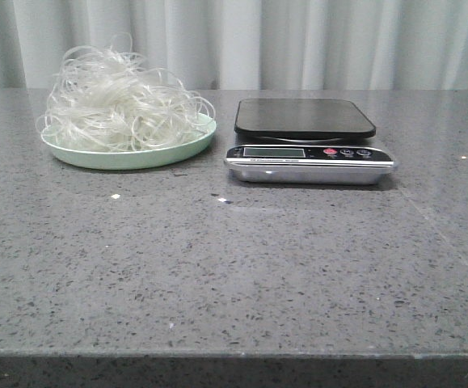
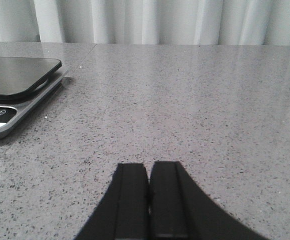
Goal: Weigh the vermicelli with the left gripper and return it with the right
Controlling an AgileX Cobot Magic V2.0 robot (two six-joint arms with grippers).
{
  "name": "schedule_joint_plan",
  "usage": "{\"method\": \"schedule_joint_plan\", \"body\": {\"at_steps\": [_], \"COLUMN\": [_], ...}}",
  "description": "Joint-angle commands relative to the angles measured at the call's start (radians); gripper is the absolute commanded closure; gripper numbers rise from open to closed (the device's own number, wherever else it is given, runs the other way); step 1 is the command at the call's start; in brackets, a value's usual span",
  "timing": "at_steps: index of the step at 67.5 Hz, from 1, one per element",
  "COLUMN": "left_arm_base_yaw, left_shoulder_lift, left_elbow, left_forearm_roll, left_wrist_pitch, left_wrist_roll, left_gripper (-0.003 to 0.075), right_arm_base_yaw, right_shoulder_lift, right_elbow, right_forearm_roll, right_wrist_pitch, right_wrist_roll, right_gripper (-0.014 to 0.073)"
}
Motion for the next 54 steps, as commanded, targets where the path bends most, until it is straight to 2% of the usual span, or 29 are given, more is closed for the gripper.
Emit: {"method": "schedule_joint_plan", "body": {"at_steps": [1,6,9,22,37,43,49,54], "left_arm_base_yaw": [0.001,0.001,0.001,-0.018,-0.052,-0.068,-0.089,-0.113], "left_shoulder_lift": [-0.019,-0.017,-0.012,0.130,0.469,0.598,0.733,0.834], "left_elbow": [0.006,-0.010,-0.043,-0.332,-0.683,-0.777,-0.852,-0.914], "left_forearm_roll": [-0.045,-0.053,-0.053,-0.046,-0.060,-0.060,-0.060,-0.060], "left_wrist_pitch": [-0.209,-0.296,-0.301,-0.090,0.086,0.154,0.189,0.208], "left_wrist_roll": [-0.002,-0.002,-0.002,-0.002,-0.002,-0.002,-0.002,-0.002], "left_gripper": [0.0584,0.0584,0.0584,0.0584,0.0582,0.0575,0.0502,0.0395], "right_arm_base_yaw": [0.000,0.000,0.000,0.000,0.000,0.000,0.000,0.000], "right_shoulder_lift": [-0.015,-0.015,-0.015,-0.015,-0.015,-0.015,-0.015,-0.015], "right_elbow": [-0.008,-0.008,-0.008,-0.008,-0.008,-0.008,-0.008,-0.008], "right_forearm_roll": [0.001,0.001,0.001,0.001,0.001,0.001,0.001,0.001], "right_wrist_pitch": [-0.087,-0.089,-0.094,-0.100,-0.100,-0.100,-0.100,-0.100], "right_wrist_roll": [-0.001,-0.001,-0.001,-0.001,-0.001,-0.001,-0.001,-0.001], "right_gripper": [0.0442,0.0442,0.0442,0.0442,0.0442,0.0442,0.0442,0.0442]}}
